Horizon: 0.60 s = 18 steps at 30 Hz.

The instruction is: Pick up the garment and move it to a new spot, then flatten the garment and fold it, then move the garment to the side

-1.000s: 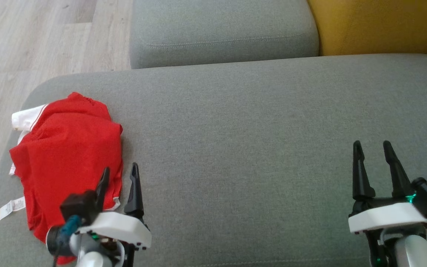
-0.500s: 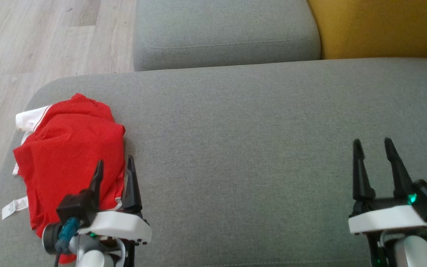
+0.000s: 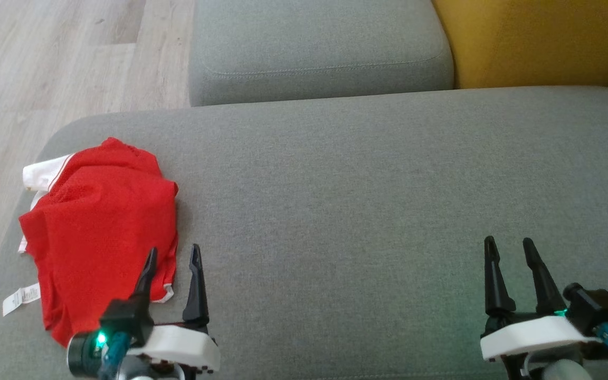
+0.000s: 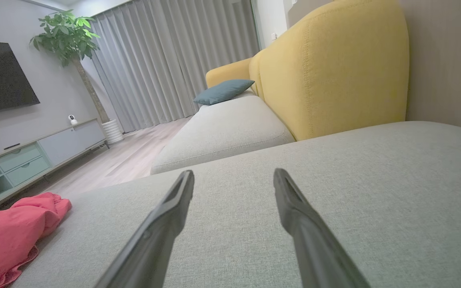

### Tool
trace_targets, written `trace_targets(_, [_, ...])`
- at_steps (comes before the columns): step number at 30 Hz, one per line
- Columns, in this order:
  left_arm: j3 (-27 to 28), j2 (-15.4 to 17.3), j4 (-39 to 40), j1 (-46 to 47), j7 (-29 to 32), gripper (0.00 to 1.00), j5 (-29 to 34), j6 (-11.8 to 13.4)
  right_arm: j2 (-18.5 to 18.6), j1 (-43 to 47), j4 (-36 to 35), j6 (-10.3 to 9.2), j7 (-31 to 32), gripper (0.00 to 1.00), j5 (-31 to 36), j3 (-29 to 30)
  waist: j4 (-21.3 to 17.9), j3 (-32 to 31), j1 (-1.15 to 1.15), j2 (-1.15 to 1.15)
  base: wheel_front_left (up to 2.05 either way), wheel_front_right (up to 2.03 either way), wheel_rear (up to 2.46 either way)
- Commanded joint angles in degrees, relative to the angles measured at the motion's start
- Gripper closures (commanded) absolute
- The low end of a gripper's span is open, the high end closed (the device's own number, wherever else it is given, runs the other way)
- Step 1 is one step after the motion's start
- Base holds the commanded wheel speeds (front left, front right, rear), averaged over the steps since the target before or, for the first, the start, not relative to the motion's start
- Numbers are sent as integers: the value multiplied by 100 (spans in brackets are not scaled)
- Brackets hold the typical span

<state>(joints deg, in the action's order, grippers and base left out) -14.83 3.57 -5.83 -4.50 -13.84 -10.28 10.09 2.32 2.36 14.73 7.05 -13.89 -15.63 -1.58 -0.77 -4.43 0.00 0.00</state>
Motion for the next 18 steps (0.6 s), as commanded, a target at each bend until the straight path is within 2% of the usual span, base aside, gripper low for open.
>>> trace_targets(1, [183,-16,195,230,-106,0,174,-8,55,-304,-171,44,-100,0,123,-166,-4,-2,0,0,0,0,0])
trace_targets(12, [290,-63,136,234,-116,0,267,-152,55,-323,-146,44,-111,0,123,-184,13,14,0,0,0,0,0])
trace_targets(18, [343,-67,118,265,-116,0,198,-145,55,-302,-136,44,-111,0,83,-234,209,29,0,0,0,0,0])
